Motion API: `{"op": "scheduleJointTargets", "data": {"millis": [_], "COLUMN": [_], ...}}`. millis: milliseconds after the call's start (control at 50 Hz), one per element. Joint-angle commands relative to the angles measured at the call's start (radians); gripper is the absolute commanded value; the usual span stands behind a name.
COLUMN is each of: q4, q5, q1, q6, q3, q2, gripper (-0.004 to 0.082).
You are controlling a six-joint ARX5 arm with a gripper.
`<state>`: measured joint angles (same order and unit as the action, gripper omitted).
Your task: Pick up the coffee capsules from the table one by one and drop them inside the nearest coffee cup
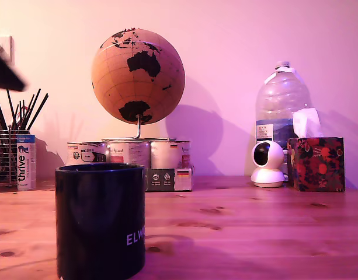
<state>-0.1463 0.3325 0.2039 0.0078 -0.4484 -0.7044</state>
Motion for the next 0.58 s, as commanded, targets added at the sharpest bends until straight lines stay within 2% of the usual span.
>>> {"op": "scheduleJointTargets", "data": {"millis": [0, 40, 260, 280, 560], "q4": [0.012, 0.012, -0.019, -0.032, -0.136], "q5": [0.005, 0.005, 0.0, -0.001, -0.046], "q1": [-0.026, -0.041, -0.082, -0.082, -0.082], "q6": [-0.02, -0.038, -0.038, -0.089, -0.095], "q3": [0.042, 0.056, 0.12, 0.121, 0.121], "q2": [0.043, 0.069, 0.254, 0.272, 0.486], "gripper": [-0.0019, -0.0019, -0.0019, -0.0019, -0.0019]}}
